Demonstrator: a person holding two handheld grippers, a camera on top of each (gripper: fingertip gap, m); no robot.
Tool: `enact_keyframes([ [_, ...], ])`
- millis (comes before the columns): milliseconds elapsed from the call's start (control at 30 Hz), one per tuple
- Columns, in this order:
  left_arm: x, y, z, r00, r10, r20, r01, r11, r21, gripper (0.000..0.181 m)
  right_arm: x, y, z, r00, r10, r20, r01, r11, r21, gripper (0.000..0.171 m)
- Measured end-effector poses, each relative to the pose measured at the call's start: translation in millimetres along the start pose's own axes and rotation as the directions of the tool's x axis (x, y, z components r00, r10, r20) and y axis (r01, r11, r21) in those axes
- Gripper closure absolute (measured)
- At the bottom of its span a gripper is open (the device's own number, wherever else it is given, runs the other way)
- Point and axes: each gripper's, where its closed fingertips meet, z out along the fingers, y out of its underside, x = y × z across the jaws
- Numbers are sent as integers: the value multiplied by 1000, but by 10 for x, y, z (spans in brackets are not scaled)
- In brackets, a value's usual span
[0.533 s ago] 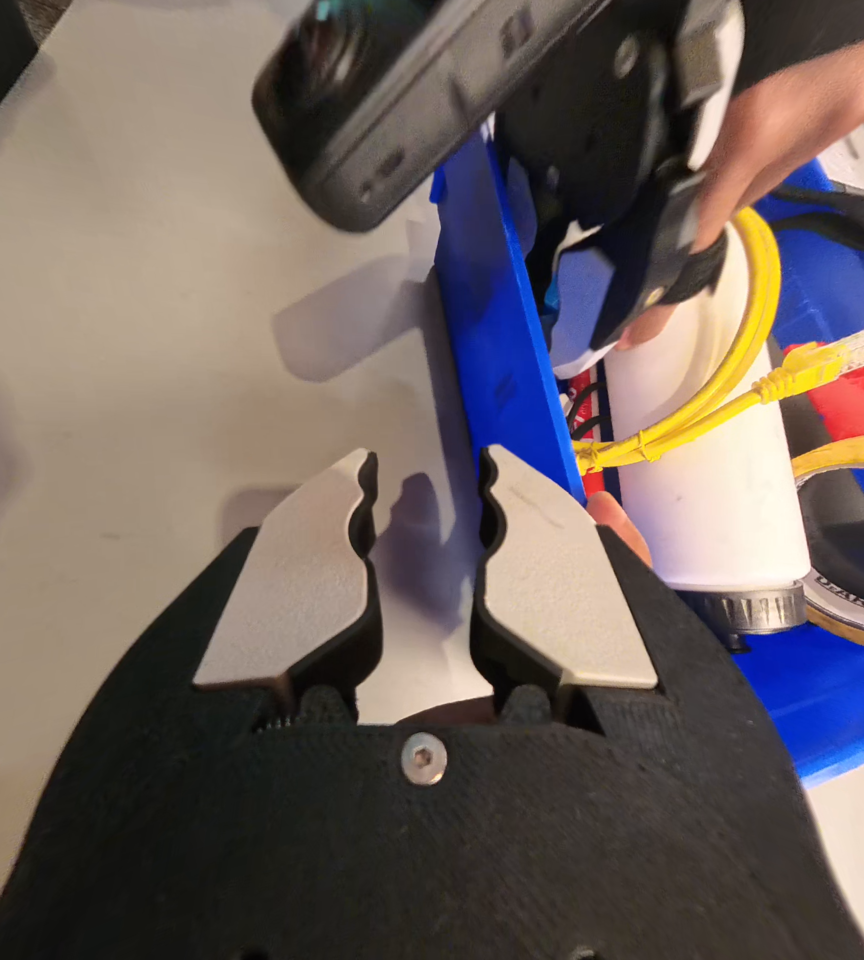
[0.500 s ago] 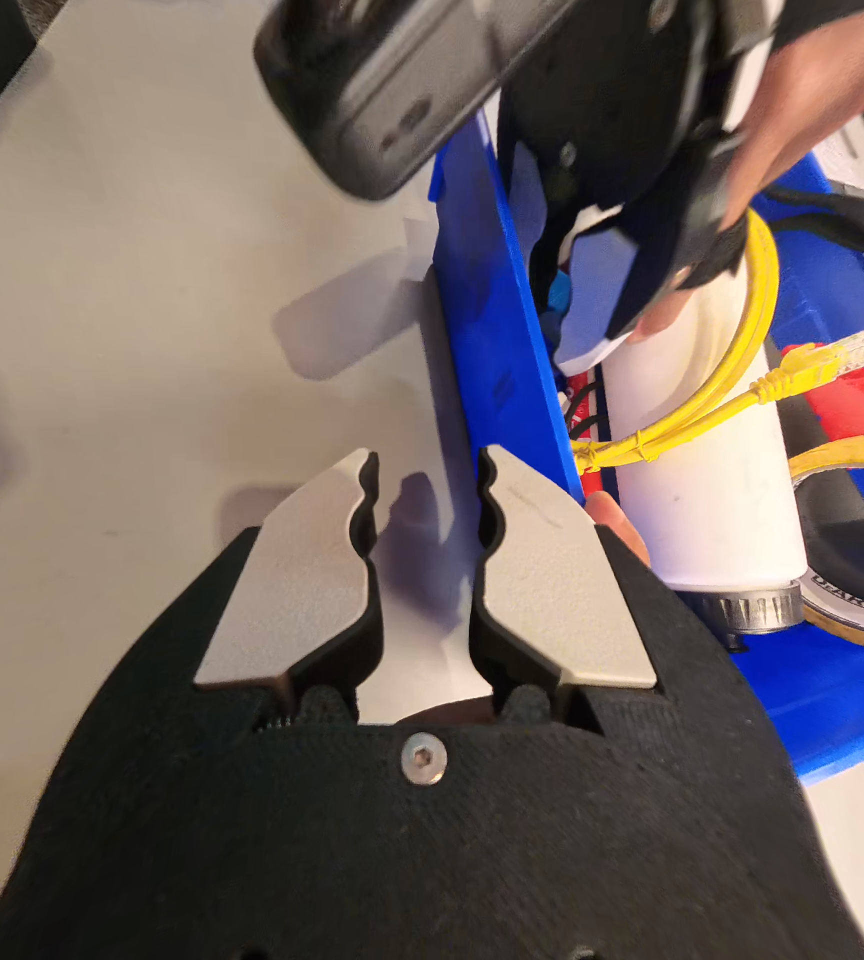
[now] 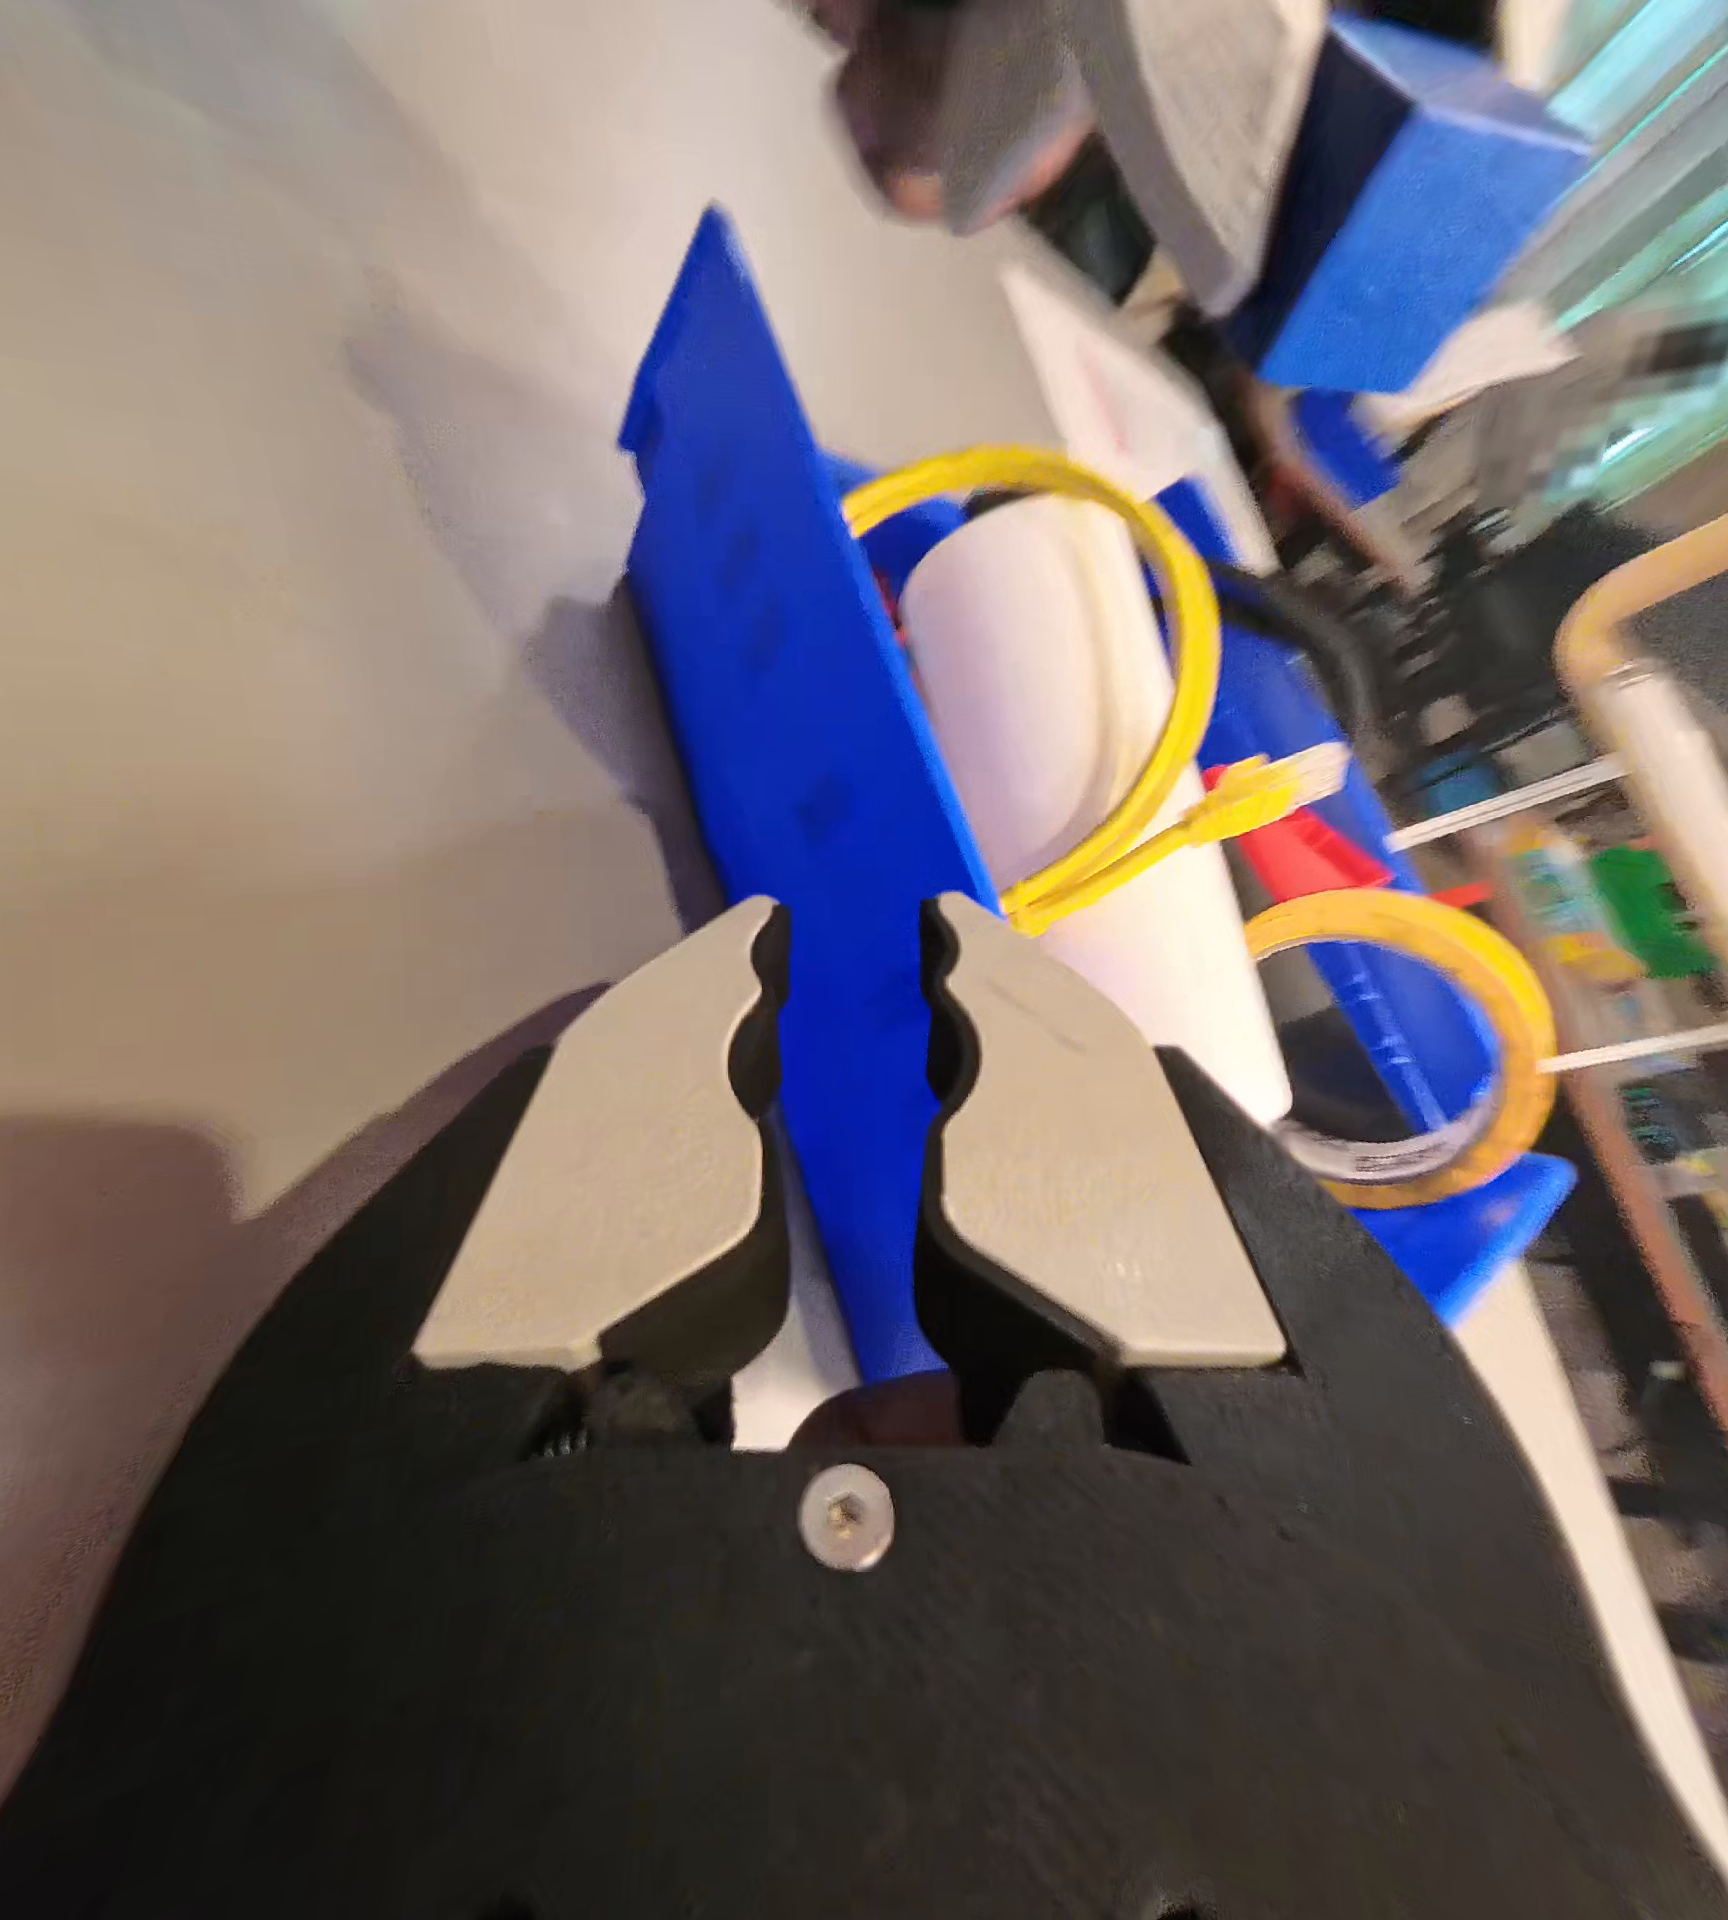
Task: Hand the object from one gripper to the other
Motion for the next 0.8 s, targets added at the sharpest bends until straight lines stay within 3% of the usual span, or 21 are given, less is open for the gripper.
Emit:
enact_keyframes([
  [33, 101, -73, -32, 997, -81, -19, 82, 995, 59, 152, 43, -76, -58, 997, -25, -70, 28, 999, 45, 145],
  [133, 411, -141, -48, 947, -288, -140, 306, 944, 125, 153, 145, -323, -284, 957, -83, -276, 127, 982, 143, 140],
  [300, 905, -45, 76, 817, -458, -350, 492, 871, 11, 152, -12, -604, -512, 868, -208, -451, 303, 941, 150, 128],
  [533, 1283, 201, 233, 737, -502, -453, 490, 858, -152, 152, -490, -758, -428, 828, -358, -433, 430, 899, 80, 117],
  [633, 1478, 235, 187, 696, -480, -534, 462, 869, -180, 153, -624, -758, -313, 818, -403, -411, 459, 888, 42, 127],
  [733, 1453, 293, 197, 737, -446, -508, 444, 886, -132, 152, -637, -707, -244, 828, -391, -402, 426, 905, -3, 139],
  [800, 1416, 296, 190, 771, -401, -494, 416, 905, -85, 139, -611, -655, -222, 864, -308, -398, 336, 942, 1, 140],
])
